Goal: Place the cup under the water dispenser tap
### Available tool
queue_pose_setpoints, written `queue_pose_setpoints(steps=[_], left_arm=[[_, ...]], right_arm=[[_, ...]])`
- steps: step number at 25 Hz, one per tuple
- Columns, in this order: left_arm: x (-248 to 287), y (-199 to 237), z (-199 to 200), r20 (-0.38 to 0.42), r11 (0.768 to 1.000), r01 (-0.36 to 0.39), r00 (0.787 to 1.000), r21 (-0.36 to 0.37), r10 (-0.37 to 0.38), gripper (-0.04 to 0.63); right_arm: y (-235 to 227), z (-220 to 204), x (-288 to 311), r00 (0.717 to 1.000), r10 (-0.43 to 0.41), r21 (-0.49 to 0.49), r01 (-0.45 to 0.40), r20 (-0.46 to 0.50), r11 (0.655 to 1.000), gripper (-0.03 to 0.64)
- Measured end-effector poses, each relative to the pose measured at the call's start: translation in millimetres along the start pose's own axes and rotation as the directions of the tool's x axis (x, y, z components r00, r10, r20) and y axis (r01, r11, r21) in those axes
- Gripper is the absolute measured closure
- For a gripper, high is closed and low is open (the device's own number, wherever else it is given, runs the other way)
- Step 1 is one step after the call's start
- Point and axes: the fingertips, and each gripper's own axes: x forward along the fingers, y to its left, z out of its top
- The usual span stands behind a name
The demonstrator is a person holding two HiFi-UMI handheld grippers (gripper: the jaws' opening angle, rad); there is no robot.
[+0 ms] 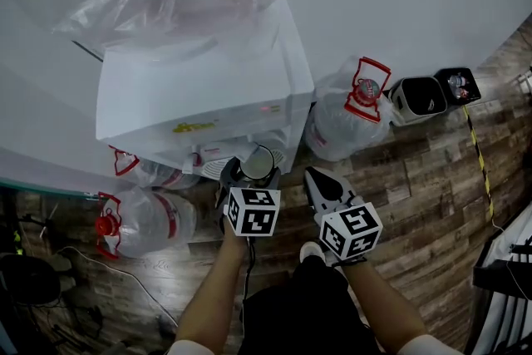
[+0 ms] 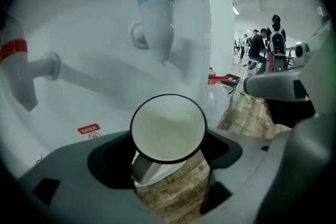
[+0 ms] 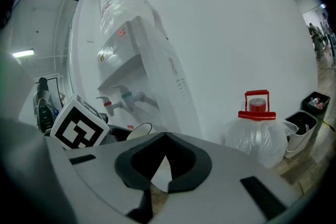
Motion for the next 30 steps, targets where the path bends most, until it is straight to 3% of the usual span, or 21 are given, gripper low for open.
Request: queue_pose_setpoints(steps=[19,30], left_arm=[[24,2,-17,-0.053,1.000,-0.017,0.998,0.013,0.017,0.167],[25,1,-11,0.049,0.996,-0.070,0.997,0.062,0.067,0.167]], right_arm=[[-3,-8,-6,1.000,-0.001,0.032,0.001,-0.003,0.999,0.597],[1,-10,-6,1.000,0.013,0.048,-0.013,-0.016,0.999,0.597]])
